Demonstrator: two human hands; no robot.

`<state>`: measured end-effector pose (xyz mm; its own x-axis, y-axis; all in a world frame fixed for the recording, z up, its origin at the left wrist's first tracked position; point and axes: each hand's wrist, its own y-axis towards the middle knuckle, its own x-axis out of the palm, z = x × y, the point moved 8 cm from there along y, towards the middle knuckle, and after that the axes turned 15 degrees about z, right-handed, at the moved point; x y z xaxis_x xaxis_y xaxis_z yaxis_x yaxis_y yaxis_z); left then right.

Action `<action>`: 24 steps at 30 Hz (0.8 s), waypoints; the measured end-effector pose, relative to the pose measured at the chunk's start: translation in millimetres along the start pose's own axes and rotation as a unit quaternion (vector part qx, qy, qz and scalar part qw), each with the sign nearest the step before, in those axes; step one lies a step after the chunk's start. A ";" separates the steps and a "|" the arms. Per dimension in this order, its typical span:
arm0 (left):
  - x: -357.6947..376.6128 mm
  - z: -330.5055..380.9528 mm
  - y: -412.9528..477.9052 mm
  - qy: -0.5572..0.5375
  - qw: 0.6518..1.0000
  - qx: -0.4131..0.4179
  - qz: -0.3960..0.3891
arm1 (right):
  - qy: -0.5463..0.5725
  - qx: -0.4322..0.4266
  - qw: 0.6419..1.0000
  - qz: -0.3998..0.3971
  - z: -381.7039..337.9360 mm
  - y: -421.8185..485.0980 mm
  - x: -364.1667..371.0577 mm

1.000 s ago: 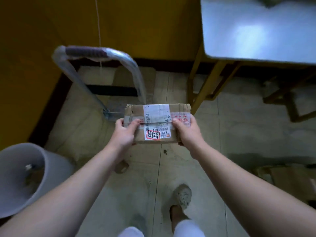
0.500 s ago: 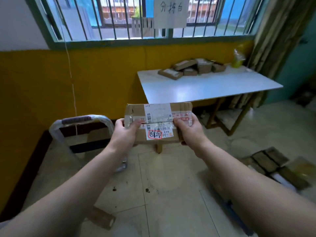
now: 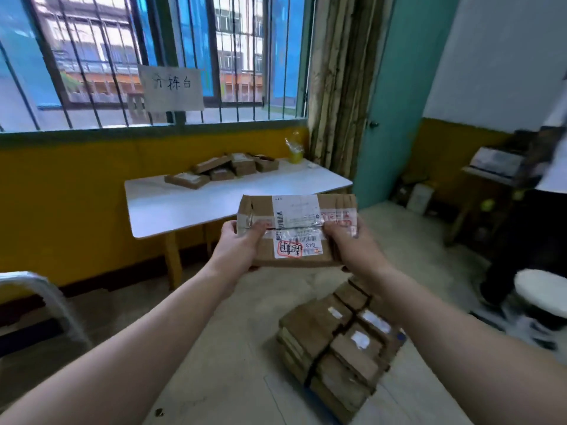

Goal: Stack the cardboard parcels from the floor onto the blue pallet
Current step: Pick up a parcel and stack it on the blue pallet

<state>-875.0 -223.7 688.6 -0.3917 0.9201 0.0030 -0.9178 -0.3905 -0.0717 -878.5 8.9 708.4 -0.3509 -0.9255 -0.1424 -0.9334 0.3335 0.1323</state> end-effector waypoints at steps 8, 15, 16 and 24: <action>186.0 -11.6 -45.2 0.019 0.997 -0.011 -0.079 | -0.056 0.012 0.996 0.073 30.0 55.7 -177.6; 281.3 -30.2 -23.4 0.057 0.990 -0.018 -0.128 | -0.081 0.041 0.990 0.110 77.3 117.1 -234.7; 295.2 -33.8 -14.7 0.059 0.989 -0.020 -0.132 | -0.086 0.042 0.989 0.114 83.0 130.9 -239.1; 407.3 -58.9 71.2 0.094 0.982 -0.055 -0.156 | -0.124 0.074 0.981 0.128 120.5 255.5 -263.7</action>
<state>-1096.0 125.0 625.9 -0.0637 0.9878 -0.1423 -0.9748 -0.0922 -0.2033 -1033.5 359.8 661.6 -0.5656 -0.7420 -0.3598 -0.8066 0.5887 0.0538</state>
